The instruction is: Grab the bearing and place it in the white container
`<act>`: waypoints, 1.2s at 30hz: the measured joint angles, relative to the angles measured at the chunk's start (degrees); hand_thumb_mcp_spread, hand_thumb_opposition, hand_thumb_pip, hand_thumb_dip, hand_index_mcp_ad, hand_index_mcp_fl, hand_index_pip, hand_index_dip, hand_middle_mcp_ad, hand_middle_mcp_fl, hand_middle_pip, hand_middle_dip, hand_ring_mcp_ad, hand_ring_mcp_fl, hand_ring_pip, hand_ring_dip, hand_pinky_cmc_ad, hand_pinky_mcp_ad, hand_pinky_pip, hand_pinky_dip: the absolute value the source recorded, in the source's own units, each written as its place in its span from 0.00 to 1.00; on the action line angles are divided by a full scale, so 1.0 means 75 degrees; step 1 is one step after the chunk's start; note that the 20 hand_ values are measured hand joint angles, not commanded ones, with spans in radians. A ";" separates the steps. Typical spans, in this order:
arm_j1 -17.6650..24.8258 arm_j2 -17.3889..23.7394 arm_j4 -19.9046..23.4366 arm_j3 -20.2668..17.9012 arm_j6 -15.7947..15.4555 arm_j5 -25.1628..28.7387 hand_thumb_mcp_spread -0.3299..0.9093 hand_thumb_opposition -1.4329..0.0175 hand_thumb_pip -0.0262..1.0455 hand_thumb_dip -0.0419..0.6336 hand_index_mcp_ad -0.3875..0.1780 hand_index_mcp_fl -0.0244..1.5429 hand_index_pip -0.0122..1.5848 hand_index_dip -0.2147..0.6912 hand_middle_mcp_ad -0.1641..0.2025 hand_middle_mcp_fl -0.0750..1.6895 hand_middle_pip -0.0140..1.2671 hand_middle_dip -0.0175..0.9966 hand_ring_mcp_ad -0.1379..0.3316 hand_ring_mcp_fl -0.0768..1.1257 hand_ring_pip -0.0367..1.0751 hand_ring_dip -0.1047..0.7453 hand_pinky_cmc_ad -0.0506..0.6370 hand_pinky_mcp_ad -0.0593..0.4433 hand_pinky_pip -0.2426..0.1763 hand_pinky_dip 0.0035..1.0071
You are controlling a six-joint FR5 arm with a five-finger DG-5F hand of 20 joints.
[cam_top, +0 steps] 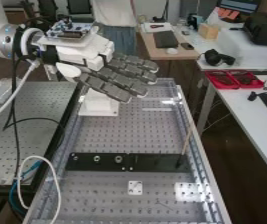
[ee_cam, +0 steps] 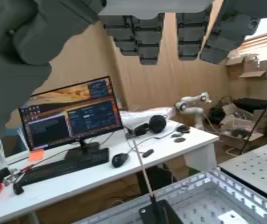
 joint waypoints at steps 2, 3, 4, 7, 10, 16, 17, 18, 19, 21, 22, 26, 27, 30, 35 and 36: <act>0.0004 -0.0058 0.0130 -0.0107 0.0053 0.0127 0.49 0.52 0.19 0.09 0.85 0.02 0.05 0.29 0.73 0.05 0.12 0.04 0.80 0.08 0.11 0.06 0.55 0.55 0.29 0.11; 0.0006 -0.0078 0.0165 -0.0136 0.0057 0.0165 0.49 0.52 0.19 0.09 0.85 0.02 0.05 0.29 0.73 0.05 0.12 0.04 0.80 0.08 0.11 0.06 0.55 0.55 0.29 0.11; 0.0011 -0.0111 0.0217 -0.0180 0.0063 0.0219 0.49 0.52 0.20 0.09 0.85 0.02 0.05 0.29 0.73 0.05 0.12 0.04 0.80 0.08 0.11 0.06 0.55 0.55 0.29 0.11; 0.0030 -0.0220 0.0345 -0.0292 0.0111 0.0362 0.52 0.51 0.21 0.10 0.85 0.02 0.05 0.29 0.72 0.05 0.12 0.04 0.80 0.08 0.11 0.06 0.55 0.55 0.29 0.11; 0.0071 -0.0349 0.0509 -0.0428 0.0194 0.0555 0.54 0.51 0.23 0.10 0.81 0.03 0.06 0.29 0.72 0.05 0.12 0.04 0.80 0.08 0.11 0.06 0.55 0.55 0.29 0.11; 0.0191 -0.0473 0.0822 -0.0757 0.0391 0.1038 0.58 0.51 0.25 0.14 0.70 0.05 0.07 0.33 0.72 0.05 0.12 0.05 0.80 0.08 0.11 0.06 0.55 0.54 0.28 0.12; 0.0225 -0.0499 0.0870 -0.0831 0.0397 0.1158 0.59 0.50 0.25 0.14 0.69 0.05 0.07 0.34 0.72 0.05 0.12 0.05 0.80 0.08 0.11 0.07 0.55 0.54 0.28 0.12; 0.0238 -0.0513 0.0878 -0.0857 0.0396 0.1197 0.60 0.50 0.25 0.16 0.68 0.05 0.07 0.35 0.72 0.05 0.12 0.05 0.80 0.08 0.11 0.07 0.55 0.54 0.29 0.12; 0.0259 -0.0552 0.0883 -0.0906 0.0386 0.1265 0.60 0.50 0.26 0.18 0.67 0.06 0.07 0.37 0.72 0.05 0.12 0.05 0.80 0.08 0.11 0.07 0.55 0.53 0.28 0.12; 0.0267 -0.0614 0.0882 -0.0963 0.0344 0.1311 0.60 0.50 0.29 0.18 0.65 0.08 0.07 0.39 0.72 0.05 0.12 0.05 0.80 0.07 0.11 0.06 0.54 0.52 0.28 0.12; 0.0266 -0.0654 0.0887 -0.0995 0.0296 0.1312 0.62 0.49 0.30 0.19 0.65 0.08 0.07 0.41 0.72 0.05 0.12 0.05 0.80 0.07 0.11 0.06 0.54 0.51 0.28 0.12; 0.0156 -0.0765 0.0966 -0.1093 0.0122 0.1127 0.62 0.48 0.33 0.26 0.60 0.10 0.07 0.47 0.72 0.05 0.12 0.06 0.80 0.07 0.11 0.06 0.54 0.51 0.28 0.12; 0.0127 -0.0775 0.0973 -0.1099 0.0120 0.1079 0.62 0.48 0.33 0.26 0.60 0.10 0.07 0.47 0.72 0.05 0.12 0.06 0.80 0.07 0.11 0.06 0.54 0.52 0.28 0.12; -0.0073 -0.0828 0.1028 -0.1124 0.0046 0.0733 0.64 0.48 0.37 0.29 0.59 0.10 0.10 0.50 0.72 0.05 0.12 0.06 0.80 0.06 0.11 0.06 0.54 0.50 0.28 0.12; -0.0548 -0.0903 0.1246 -0.1176 -0.0278 -0.0083 0.64 0.47 0.39 0.32 0.56 0.10 0.23 0.52 0.71 0.05 0.12 0.08 0.77 0.07 0.11 0.06 0.54 0.51 0.28 0.12; -0.0607 -0.0913 0.1267 -0.1183 -0.0290 -0.0176 0.64 0.47 0.39 0.32 0.56 0.10 0.25 0.52 0.71 0.05 0.12 0.08 0.77 0.07 0.11 0.06 0.54 0.51 0.28 0.12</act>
